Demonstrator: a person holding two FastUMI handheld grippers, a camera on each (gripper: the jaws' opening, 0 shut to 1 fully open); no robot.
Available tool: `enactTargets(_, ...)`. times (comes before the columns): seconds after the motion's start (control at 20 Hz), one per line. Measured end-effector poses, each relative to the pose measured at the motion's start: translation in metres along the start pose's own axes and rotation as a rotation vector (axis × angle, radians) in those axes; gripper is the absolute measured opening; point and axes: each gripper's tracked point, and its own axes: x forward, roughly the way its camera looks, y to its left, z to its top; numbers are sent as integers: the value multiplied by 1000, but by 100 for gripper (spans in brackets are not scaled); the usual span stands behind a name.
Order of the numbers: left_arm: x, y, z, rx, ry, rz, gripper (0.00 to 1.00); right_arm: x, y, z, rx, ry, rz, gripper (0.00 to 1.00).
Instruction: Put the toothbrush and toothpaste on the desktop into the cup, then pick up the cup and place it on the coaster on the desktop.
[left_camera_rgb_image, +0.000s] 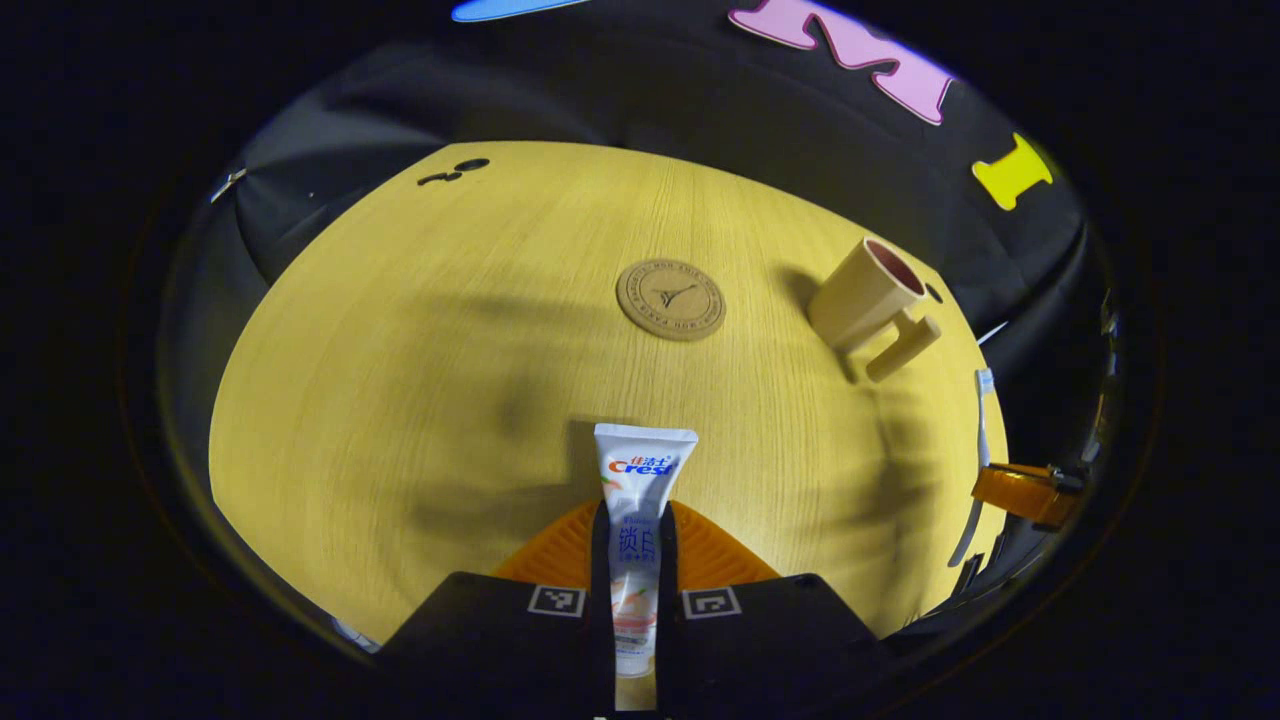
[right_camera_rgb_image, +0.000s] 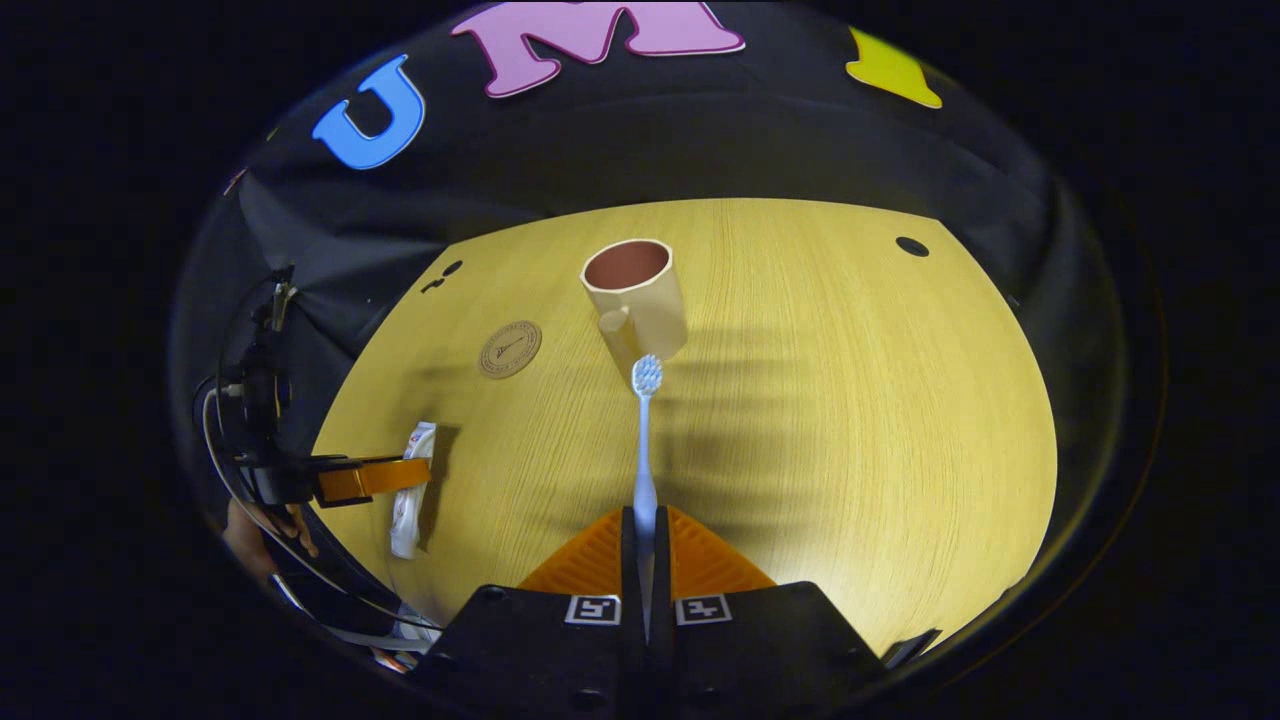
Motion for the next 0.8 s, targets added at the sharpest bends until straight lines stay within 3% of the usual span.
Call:
enactTargets(0.2,-30,-31,51,26,-143,-54,21,-19,-15,20,34,-60,-6,5)
enactTargets(0.4,-57,-90,116,53,-285,-152,21,-29,-32,32,55,-96,-12,5)
enactTargets(0.8,-45,-206,222,164,-505,-341,20,-31,-55,38,92,-115,-7,5)
